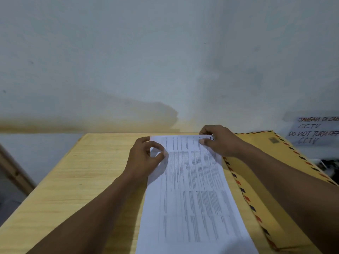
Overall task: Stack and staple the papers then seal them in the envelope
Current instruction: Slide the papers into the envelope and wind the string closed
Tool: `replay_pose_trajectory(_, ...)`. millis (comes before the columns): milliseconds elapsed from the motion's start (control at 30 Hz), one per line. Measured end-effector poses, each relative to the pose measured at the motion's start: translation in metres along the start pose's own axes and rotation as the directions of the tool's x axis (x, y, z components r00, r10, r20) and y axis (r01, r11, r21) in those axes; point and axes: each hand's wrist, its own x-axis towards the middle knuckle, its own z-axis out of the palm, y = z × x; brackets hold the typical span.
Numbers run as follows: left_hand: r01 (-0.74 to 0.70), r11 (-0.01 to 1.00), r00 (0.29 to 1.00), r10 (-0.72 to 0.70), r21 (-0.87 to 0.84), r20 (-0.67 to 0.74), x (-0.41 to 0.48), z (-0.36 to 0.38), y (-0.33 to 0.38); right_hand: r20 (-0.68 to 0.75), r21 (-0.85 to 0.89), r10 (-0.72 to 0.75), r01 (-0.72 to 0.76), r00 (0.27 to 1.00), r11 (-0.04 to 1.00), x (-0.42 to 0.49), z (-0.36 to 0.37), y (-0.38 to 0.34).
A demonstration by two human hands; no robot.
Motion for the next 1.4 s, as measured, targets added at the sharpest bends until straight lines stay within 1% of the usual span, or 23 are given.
replay_pose_trajectory(33,0.041,0.995,0.999,-0.038,-0.093,0.031,0.001,-0.002,0.005,-0.015,0.038,-0.014,0.014,1.0,0.999,-0.001,-0.006,-0.005)
replay_pose_trajectory(100,0.115,0.966,0.983,-0.077,-0.23,0.168,0.001,-0.01,0.018,-0.075,0.11,-0.005,0.013,0.997,0.994,-0.004,-0.019,-0.015)
replay_pose_trajectory(167,0.168,0.941,0.959,-0.087,-0.293,0.271,-0.003,-0.015,0.029,-0.12,0.171,0.02,0.001,0.993,0.985,-0.007,-0.031,-0.022)
replay_pose_trajectory(200,0.187,0.929,0.955,-0.096,-0.319,0.279,-0.004,-0.016,0.034,-0.135,0.194,0.033,-0.006,0.99,0.981,-0.009,-0.036,-0.024)
replay_pose_trajectory(300,0.195,0.882,0.976,-0.133,-0.429,0.17,-0.005,-0.019,0.05,-0.157,0.349,0.11,-0.049,0.981,0.936,-0.024,-0.052,-0.03)
replay_pose_trajectory(367,0.196,0.846,0.98,-0.179,-0.496,0.082,-0.001,-0.023,0.059,-0.104,0.494,0.17,-0.098,0.98,0.864,-0.039,-0.063,-0.033)
replay_pose_trajectory(400,0.207,0.82,0.975,-0.215,-0.534,0.049,0.002,-0.025,0.065,-0.078,0.52,0.185,-0.118,0.98,0.846,-0.047,-0.069,-0.034)
replay_pose_trajectory(533,0.235,0.715,0.92,-0.382,-0.659,-0.087,0.011,-0.022,0.084,0.02,0.517,0.215,-0.194,0.976,0.834,-0.079,-0.089,-0.032)
replay_pose_trajectory(633,0.224,0.697,0.88,-0.445,-0.681,-0.166,0.016,-0.006,0.099,0.122,0.634,0.231,-0.255,0.965,0.73,-0.103,-0.104,-0.031)
replay_pose_trajectory(667,0.227,0.7,0.868,-0.461,-0.677,-0.186,0.015,0.001,0.106,0.128,0.644,0.24,-0.264,0.962,0.718,-0.111,-0.109,-0.03)
replay_pose_trajectory(733,0.235,0.694,0.839,-0.498,-0.681,-0.218,0.012,0.017,0.122,0.08,0.667,0.285,-0.264,0.955,0.697,-0.126,-0.117,-0.027)
replay_pose_trajectory(767,0.24,0.684,0.824,-0.519,-0.689,-0.227,0.009,0.026,0.131,0.032,0.704,0.32,-0.249,0.947,0.666,-0.133,-0.12,-0.024)
replay_pose_trajectory(867,0.25,0.638,0.788,-0.571,-0.728,-0.23,-0.001,0.053,0.158,-0.103,0.849,0.428,-0.144,0.898,0.508,-0.154,-0.127,-0.012)
replay_pose_trajectory(900,0.255,0.615,0.78,-0.587,-0.746,-0.216,-0.004,0.064,0.166,-0.127,0.876,0.454,-0.116,0.882,0.469,-0.163,-0.129,-0.009)
replay_pose_trajectory(967,0.269,0.575,0.772,-0.609,-0.773,-0.184,-0.009,0.08,0.177,-0.124,0.887,0.477,-0.118,0.87,0.447,-0.175,-0.126,-0.005)
replay_pose_trajectory(1067,0.341,0.585,0.8,-0.592,-0.736,-0.1,-0.023,0.111,0.193,-0.079,0.879,0.501,-0.178,0.862,0.443,-0.199,-0.118,0.002)
replay_pose_trajectory(1100,0.361,0.592,0.815,-0.576,-0.72,-0.065,-0.027,0.12,0.195,-0.083,0.865,0.518,-0.197,0.851,0.462,-0.206,-0.115,0.004)
replay_pose_trajectory(1167,0.425,0.635,0.852,-0.522,-0.646,0.047,-0.035,0.134,0.198,-0.144,0.789,0.56,-0.247,0.816,0.563,-0.222,-0.115,0.01)
replay_pose_trajectory(1233,0.446,0.722,0.893,-0.399,-0.528,0.209,-0.042,0.142,0.197,-0.234,0.657,0.577,-0.311,0.782,0.687,-0.238,-0.122,0.018)
replay_pose_trajectory(1267,0.417,0.789,0.904,-0.311,-0.45,0.293,-0.047,0.144,0.197,-0.273,0.595,0.577,-0.336,0.77,0.73,-0.247,-0.127,0.021)
replay_pose_trajectory(1333,0.265,0.92,0.911,-0.14,-0.288,0.388,-0.062,0.148,0.198,-0.344,0.514,0.576,-0.365,0.741,0.776,-0.265,-0.14,0.029)
replay_pose_trajectory(1367,0.135,0.974,0.917,-0.054,-0.182,0.394,-0.07,0.148,0.199,-0.366,0.504,0.58,-0.369,0.728,0.781,-0.273,-0.147,0.031)
replay_pose_trajectory(1400,-0.014,0.998,0.918,0.039,-0.066,0.394,-0.08,0.147,0.2,-0.378,0.511,0.588,-0.369,0.715,0.776,-0.281,-0.153,0.033)
